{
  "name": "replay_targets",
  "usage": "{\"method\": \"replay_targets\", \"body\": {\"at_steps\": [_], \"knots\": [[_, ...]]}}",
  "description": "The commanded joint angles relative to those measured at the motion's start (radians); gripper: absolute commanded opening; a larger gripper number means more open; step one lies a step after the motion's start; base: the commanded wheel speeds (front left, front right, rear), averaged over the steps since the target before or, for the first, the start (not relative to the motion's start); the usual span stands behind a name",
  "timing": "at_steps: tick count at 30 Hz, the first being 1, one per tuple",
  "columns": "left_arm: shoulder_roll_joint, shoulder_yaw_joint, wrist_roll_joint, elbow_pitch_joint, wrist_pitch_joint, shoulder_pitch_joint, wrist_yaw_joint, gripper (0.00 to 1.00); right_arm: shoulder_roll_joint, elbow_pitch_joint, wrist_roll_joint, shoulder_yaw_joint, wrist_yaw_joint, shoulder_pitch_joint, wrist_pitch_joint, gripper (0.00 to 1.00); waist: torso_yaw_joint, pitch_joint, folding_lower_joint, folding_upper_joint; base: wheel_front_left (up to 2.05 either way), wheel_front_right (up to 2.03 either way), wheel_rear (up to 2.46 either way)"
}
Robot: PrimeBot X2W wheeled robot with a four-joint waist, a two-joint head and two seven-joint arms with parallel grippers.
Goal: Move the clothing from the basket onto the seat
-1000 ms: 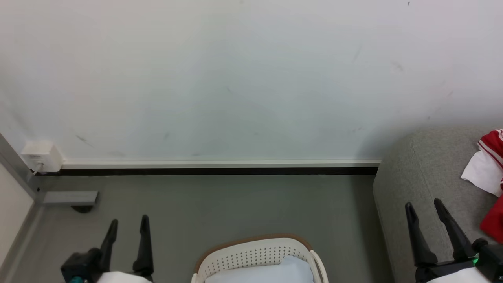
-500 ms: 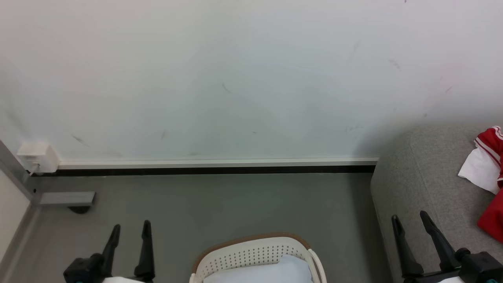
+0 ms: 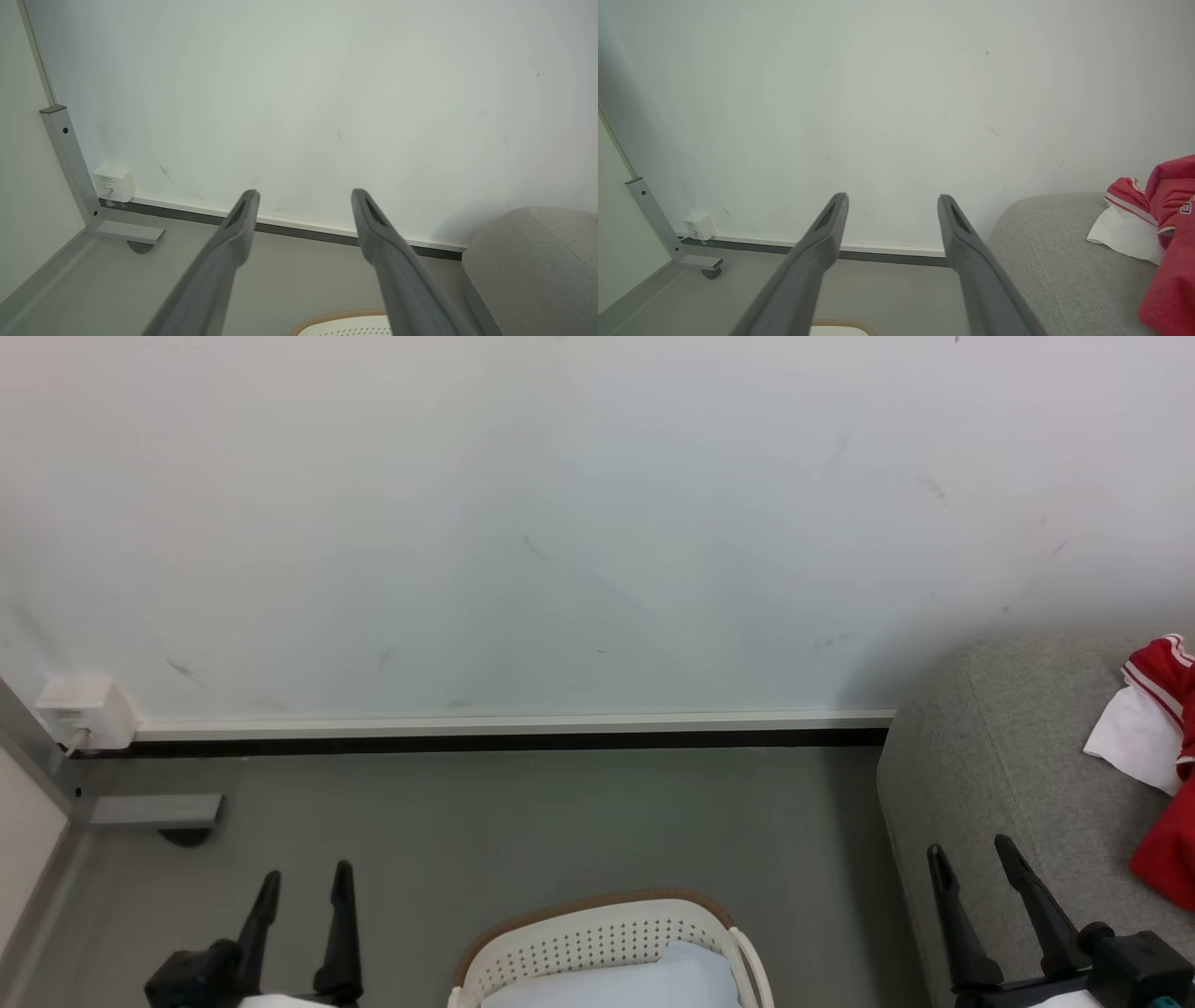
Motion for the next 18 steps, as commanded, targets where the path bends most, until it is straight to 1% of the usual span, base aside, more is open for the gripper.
{"method": "replay_targets", "body": {"at_steps": [1,4,5,9,18], "knots": [[-0.002,0.007,0.009,0.003,0.000,-0.008,-0.005,1.00,0.002,0.003,0.001,-0.002,-0.002,-0.005,-0.003,1.00,0.000,0.000,0.0000,0.0000,0.00,0.00,0.00],[-0.005,0.013,0.006,0.012,0.000,-0.009,-0.012,1.00,0.003,0.007,0.005,-0.001,-0.002,-0.007,-0.003,1.00,0.001,0.001,0.0000,0.0000,0.00,0.00,0.00],[-0.006,0.011,0.002,0.011,0.000,-0.003,-0.012,0.00,0.002,0.003,0.002,0.000,0.000,-0.001,0.000,0.00,0.000,0.001,0.0000,0.0000,0.00,0.00,0.00],[-0.015,0.012,-0.006,0.043,0.006,0.012,-0.012,0.00,0.009,0.026,0.012,0.003,0.000,0.018,0.004,0.00,0.000,0.001,0.0000,0.0000,0.00,0.00,0.00],[-0.014,0.027,-0.179,0.039,0.058,-0.003,-0.021,0.00,0.017,0.024,0.170,-0.027,0.000,0.009,0.047,0.00,-0.003,0.003,0.0000,0.0000,0.00,0.00,0.00]]}}
